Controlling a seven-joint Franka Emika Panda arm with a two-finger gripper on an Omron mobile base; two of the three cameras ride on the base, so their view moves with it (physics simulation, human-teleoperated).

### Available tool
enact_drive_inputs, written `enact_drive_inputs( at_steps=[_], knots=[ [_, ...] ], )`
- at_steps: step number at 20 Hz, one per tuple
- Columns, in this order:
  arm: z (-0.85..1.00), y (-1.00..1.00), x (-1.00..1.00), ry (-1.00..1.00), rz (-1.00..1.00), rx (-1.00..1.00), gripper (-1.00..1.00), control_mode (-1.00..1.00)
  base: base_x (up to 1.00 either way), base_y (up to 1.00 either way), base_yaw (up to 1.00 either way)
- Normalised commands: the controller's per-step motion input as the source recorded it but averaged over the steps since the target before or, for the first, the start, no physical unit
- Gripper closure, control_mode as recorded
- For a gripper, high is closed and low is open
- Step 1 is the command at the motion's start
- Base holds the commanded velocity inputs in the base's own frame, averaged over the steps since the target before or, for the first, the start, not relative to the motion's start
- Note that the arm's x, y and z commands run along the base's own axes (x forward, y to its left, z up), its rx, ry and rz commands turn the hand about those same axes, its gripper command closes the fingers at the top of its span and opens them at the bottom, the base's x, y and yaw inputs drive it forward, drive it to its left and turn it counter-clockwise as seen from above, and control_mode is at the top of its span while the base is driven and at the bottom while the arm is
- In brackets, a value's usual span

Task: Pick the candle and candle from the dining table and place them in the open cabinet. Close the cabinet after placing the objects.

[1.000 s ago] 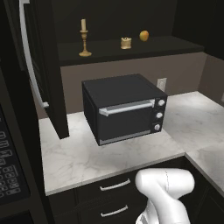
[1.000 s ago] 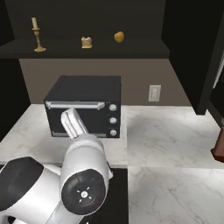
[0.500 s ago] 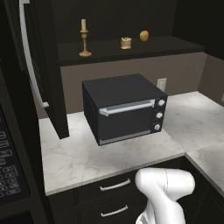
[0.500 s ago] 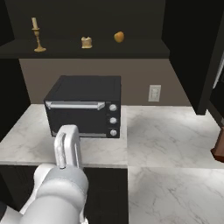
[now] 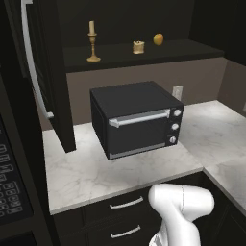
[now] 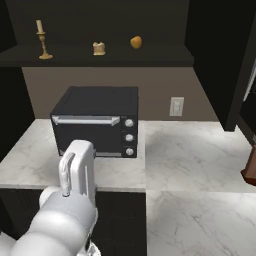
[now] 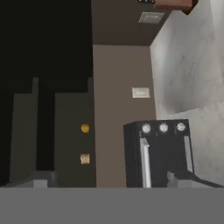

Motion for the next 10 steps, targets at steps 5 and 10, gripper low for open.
enact_drive_inputs(
  at_steps=[5,10],
  knots=[
    [0.0,-0.3,-0.11,-0.23,-0.01,0.02,-1.0,-1.0,0.0,0.0,0.0],
    [0.0,-0.32,-0.02,-0.23,0.0,0.01,-1.0,-1.0,0.0,0.0,0.0]
  ],
)
